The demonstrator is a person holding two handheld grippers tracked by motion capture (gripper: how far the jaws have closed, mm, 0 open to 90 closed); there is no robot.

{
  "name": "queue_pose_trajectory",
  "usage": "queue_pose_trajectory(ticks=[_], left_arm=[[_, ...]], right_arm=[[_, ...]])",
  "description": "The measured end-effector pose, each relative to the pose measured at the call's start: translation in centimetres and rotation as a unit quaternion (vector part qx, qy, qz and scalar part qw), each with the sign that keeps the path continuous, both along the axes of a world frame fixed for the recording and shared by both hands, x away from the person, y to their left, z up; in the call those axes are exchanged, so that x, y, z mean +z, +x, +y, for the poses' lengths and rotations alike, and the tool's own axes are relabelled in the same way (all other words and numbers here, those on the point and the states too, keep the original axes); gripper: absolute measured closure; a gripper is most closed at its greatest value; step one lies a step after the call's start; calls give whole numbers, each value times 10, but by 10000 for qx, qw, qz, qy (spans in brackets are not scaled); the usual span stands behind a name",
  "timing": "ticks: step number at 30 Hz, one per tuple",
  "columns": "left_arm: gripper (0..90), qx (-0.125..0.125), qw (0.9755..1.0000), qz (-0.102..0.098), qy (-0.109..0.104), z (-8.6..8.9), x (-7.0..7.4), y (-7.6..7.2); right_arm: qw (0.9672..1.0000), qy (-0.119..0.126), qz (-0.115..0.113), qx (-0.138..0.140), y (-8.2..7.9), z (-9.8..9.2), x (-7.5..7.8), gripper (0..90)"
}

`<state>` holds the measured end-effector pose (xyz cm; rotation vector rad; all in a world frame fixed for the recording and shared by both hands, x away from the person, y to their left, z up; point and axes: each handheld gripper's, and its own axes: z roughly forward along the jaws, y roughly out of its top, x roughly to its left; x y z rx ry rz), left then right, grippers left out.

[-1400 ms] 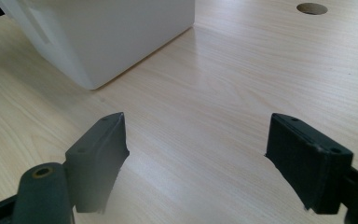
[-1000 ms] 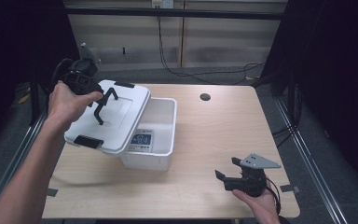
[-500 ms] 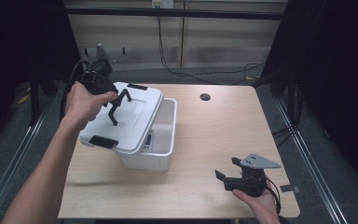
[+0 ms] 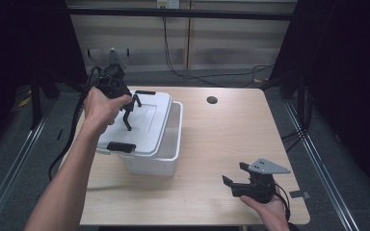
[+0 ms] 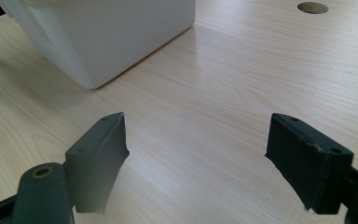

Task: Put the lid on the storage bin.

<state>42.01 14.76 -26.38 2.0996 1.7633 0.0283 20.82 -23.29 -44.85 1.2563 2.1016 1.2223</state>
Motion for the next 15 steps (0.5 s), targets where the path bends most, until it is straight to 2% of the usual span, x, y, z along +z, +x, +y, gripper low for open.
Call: queue_pose_trajectory(ticks=[8, 15], left_arm=[[845, 173, 9996, 123, -158, -12, -9, 2], [846, 193, 9996, 177, -132, -21, -16, 3]], right_arm=[[10000, 1, -12, 12, 1, 0, 0, 195], [10000, 7, -10, 20, 0, 0, 0, 195]])
